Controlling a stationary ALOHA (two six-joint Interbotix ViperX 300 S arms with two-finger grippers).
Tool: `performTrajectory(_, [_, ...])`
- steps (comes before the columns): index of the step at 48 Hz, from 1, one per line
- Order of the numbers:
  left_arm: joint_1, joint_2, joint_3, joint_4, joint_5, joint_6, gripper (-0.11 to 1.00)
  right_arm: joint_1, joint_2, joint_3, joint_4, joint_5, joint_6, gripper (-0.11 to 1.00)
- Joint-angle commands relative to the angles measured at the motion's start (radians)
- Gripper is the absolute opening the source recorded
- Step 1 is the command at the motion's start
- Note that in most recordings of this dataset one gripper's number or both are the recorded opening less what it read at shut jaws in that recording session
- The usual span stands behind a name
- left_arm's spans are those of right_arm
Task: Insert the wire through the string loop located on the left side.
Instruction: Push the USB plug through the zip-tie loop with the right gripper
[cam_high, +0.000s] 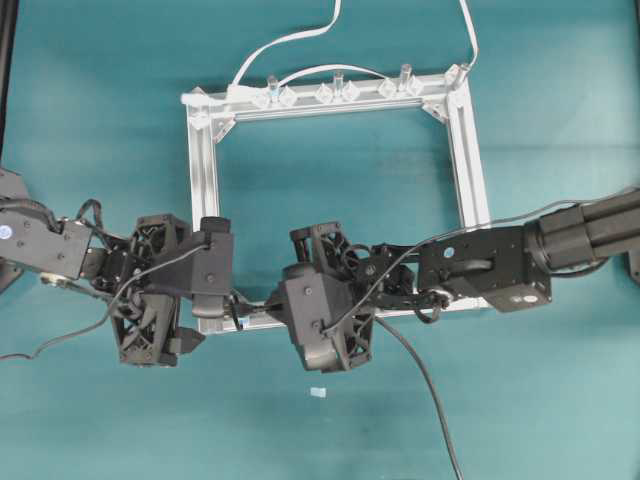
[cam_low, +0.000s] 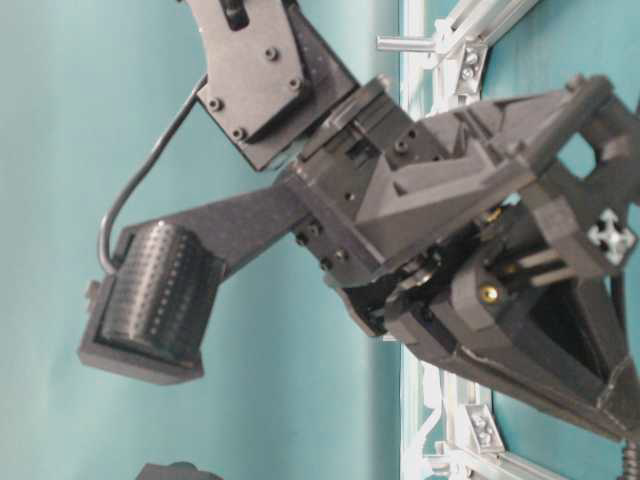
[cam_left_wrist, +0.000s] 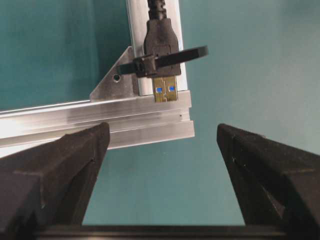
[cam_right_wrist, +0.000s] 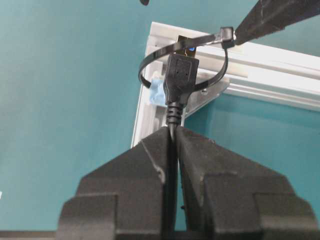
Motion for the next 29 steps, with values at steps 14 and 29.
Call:
performTrajectory(14, [0.003,-0.008,-0.021,0.003,-0.015,-0.006,0.9,-0.015,0.008,-0.064,-0.011,-0.005,0.0,0.08])
performTrajectory(29, [0.003,-0.008,-0.021,0.003,-0.035,-0.006,0.9,-0.015,0.025,-0.092,-0.034,-0.005,0.002,0.08])
